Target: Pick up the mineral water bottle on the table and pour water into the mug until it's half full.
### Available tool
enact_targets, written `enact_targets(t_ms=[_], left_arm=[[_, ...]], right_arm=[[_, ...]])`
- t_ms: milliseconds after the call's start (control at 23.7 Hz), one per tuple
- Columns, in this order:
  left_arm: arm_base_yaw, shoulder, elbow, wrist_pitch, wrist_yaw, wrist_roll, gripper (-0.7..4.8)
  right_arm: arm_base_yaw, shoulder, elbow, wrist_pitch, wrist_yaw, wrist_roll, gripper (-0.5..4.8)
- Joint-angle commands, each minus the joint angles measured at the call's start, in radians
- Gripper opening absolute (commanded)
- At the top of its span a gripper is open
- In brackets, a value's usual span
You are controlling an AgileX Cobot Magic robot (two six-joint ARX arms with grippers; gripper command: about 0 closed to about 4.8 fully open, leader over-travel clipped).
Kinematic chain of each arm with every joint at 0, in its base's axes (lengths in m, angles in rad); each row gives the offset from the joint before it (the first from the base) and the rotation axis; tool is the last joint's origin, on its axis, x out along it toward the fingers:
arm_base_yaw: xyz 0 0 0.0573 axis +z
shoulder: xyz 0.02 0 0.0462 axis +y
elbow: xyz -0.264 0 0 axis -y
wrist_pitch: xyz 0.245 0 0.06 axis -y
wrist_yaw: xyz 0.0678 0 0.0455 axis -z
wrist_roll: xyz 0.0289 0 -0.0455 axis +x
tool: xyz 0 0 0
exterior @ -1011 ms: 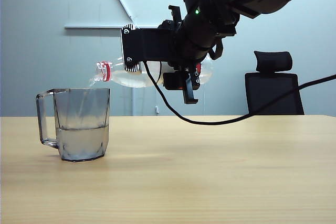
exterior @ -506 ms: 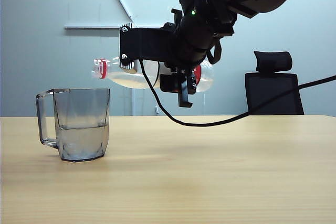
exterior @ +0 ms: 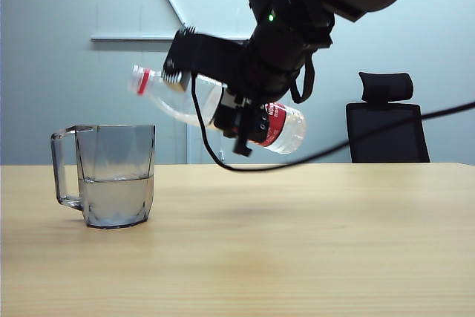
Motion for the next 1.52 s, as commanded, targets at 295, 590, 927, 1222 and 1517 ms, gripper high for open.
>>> enact_targets(t_ms=[295,590,927,1222,1517], left_arm=[[0.001,0.002,0.002,0.008,0.003,-0.003,-0.02],[0.001,0.002,0.002,0.008,0.003,-0.003,-0.02],[0.001,0.002,0.002,0.009,0.003,-0.003,-0.02],[0.001,0.002,0.002,0.008,0.003,-0.003,-0.02],[0.002,0.002,0.002,0.009,0.003,-0.003,-0.02]], right_arm=[[-0.02,-0.102,0.007,-0.027,-0.068,0.513,2.63],[-0.068,-0.171,-0.033,-0.048,-0.194,0.818,2.64],[-0.145,-0.282,-0.265,0.132,-0.237,1.025,2.64],[-0.181,-0.331,-0.484,0.315,-0.259,1.099,2.65],[-0.186,-0.33,-0.607,0.497,-0.232,1.109,3.34]])
